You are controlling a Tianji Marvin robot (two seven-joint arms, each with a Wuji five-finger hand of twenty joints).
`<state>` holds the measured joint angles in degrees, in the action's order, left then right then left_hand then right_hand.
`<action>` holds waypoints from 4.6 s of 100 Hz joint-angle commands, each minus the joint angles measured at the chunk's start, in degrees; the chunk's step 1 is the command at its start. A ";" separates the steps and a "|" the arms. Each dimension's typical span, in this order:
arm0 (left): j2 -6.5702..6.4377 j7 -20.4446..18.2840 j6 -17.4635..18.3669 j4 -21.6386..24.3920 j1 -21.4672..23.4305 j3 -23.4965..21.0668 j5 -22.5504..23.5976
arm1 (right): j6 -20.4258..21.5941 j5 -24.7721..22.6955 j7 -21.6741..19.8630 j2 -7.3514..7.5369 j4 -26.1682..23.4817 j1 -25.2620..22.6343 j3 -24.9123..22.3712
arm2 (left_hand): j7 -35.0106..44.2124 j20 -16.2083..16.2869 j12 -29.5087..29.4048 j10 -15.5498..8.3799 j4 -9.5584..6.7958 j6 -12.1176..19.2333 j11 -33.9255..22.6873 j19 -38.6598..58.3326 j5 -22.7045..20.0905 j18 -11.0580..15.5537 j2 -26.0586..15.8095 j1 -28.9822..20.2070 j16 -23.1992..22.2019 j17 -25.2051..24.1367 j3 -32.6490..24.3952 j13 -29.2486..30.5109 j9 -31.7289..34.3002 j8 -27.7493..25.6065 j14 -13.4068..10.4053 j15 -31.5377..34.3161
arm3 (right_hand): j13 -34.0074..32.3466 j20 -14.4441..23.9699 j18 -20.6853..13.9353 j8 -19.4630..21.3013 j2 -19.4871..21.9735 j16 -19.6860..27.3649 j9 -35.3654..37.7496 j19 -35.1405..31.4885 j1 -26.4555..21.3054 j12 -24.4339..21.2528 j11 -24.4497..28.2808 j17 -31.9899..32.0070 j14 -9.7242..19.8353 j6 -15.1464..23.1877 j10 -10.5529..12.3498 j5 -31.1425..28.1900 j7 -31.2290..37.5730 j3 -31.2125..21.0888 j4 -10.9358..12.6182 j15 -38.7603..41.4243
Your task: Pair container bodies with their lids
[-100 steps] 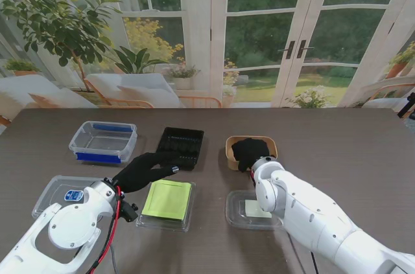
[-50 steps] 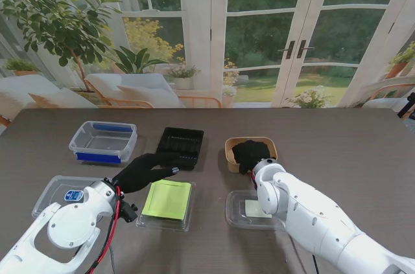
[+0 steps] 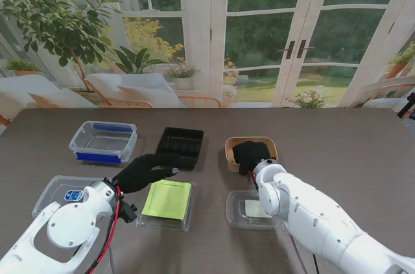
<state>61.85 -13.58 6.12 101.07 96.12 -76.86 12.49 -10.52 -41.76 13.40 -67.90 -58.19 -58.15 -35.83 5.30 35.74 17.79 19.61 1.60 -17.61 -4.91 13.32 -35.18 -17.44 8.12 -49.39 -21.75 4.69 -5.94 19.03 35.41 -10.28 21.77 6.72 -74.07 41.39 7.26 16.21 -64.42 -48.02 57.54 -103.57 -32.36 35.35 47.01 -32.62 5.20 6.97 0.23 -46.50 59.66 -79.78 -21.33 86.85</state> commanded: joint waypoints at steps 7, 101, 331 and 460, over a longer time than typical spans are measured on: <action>0.01 -1.25 -0.15 0.32 0.11 -0.14 -0.13 | 0.28 -0.79 -0.67 0.07 -0.63 -0.08 0.03 | -0.57 1.03 -0.38 -0.08 -1.42 0.02 0.50 -1.84 -0.47 0.78 -2.16 -1.06 0.24 -0.94 1.04 -0.76 -0.76 0.12 0.10 -1.00 | -1.66 -0.82 -0.06 4.35 -0.59 1.66 -4.00 0.07 5.29 -2.21 0.35 -33.72 1.14 -2.07 -1.21 4.45 -5.39 -2.86 9.19 -2.04; -0.32 -3.03 0.23 -1.17 -1.58 1.25 -0.89 | 1.51 -8.93 -5.34 4.45 -20.69 -15.12 -20.76 | -0.53 1.09 -0.34 -0.15 -1.43 0.03 0.45 -1.78 -0.61 0.87 -2.47 -1.11 0.21 -0.85 1.35 -0.70 -0.62 0.08 0.00 -0.96 | -1.25 -1.27 6.72 4.03 24.30 7.32 -0.58 8.72 24.23 -4.26 -1.77 -24.08 -7.46 -1.52 -2.37 5.62 -8.07 10.48 12.59 -12.38; -0.01 -10.44 -0.54 -21.34 -27.77 30.97 -2.57 | 12.12 -7.57 -39.03 10.41 -27.48 -27.58 -40.52 | 4.49 36.05 53.48 3.78 0.98 -11.88 -46.60 82.99 -16.29 -12.89 0.00 -4.53 -43.58 32.81 -16.46 33.99 30.36 2.48 12.75 73.95 | -1.18 3.29 5.22 -16.42 25.93 -3.49 15.82 1.34 19.79 26.09 19.05 -19.75 -6.00 0.24 1.63 -8.84 -11.53 -8.97 13.05 6.80; 2.86 -12.97 -2.51 -30.97 -37.29 41.52 -9.70 | 12.92 -5.36 -44.26 11.35 -25.05 -23.84 -33.50 | 3.06 31.44 53.46 3.76 1.28 -13.32 -46.67 84.49 -16.65 -14.79 -1.99 -4.80 -41.57 36.15 -12.65 36.99 33.46 3.25 12.22 74.29 | 1.52 3.39 4.10 -17.45 30.42 -0.65 8.89 6.66 24.84 26.30 16.46 -12.08 -7.08 -1.16 1.36 -16.61 -5.72 0.36 12.46 -0.05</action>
<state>64.35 -25.21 4.13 69.92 58.96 -35.31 3.03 2.37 -47.26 -30.19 -56.26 -83.42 -81.94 -69.83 8.56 69.22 70.46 23.00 1.97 -26.80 -50.77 92.29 -51.14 -34.88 7.13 -54.30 -63.37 37.75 -19.74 54.66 66.99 -7.30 30.89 78.31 -72.78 42.99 12.31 -0.39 -33.90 -49.05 67.51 -97.11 -9.08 60.61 63.37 -33.17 -2.15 6.07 0.80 -61.11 53.23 -78.47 -9.38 86.39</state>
